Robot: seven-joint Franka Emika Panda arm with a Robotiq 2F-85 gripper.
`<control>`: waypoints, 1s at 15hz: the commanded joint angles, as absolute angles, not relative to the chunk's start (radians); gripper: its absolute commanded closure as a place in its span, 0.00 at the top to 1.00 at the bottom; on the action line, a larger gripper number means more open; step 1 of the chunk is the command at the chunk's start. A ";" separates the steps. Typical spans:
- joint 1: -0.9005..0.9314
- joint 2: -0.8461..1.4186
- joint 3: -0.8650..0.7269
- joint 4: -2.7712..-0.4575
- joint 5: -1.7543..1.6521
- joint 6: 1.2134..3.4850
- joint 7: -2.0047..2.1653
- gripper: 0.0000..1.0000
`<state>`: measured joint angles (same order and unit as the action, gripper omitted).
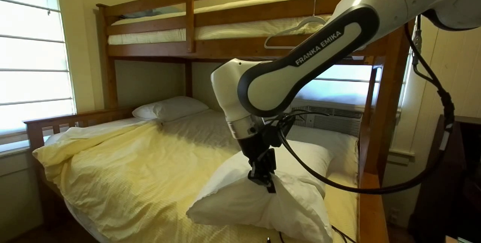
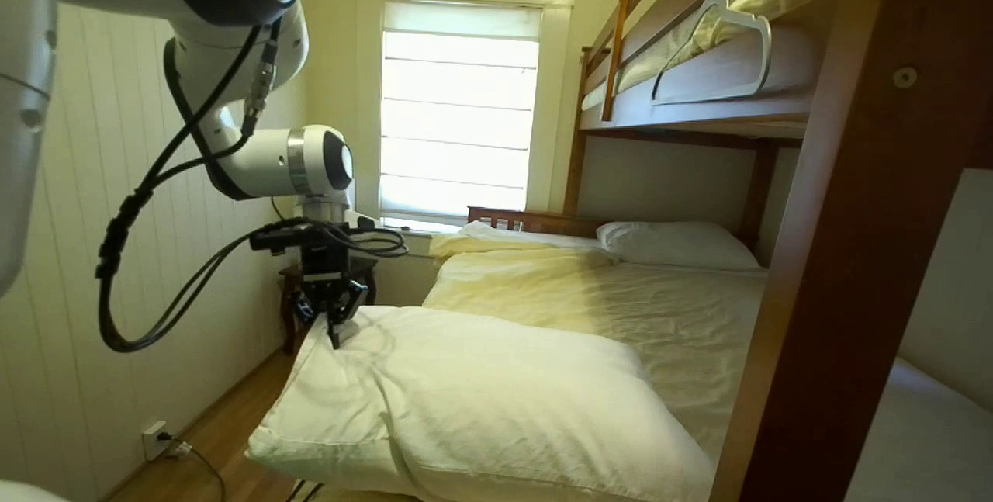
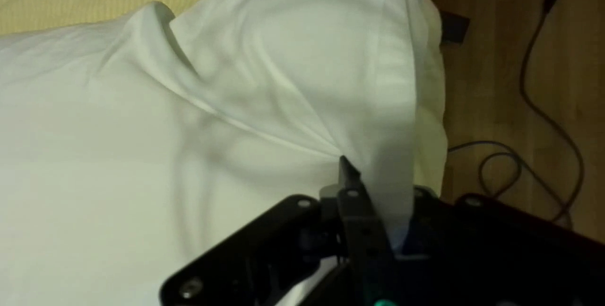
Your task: Turn the pillow over
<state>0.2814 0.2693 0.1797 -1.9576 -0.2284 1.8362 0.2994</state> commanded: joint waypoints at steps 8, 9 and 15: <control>0.321 0.127 0.227 -1.892 -0.309 1.846 0.233 0.78; 0.317 0.095 0.234 -1.881 -0.299 1.863 0.213 0.86; 0.283 -0.087 0.240 -1.719 -0.237 1.721 0.060 1.00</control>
<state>0.3099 -0.0082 0.2419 -1.7806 -0.2732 1.7973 0.1574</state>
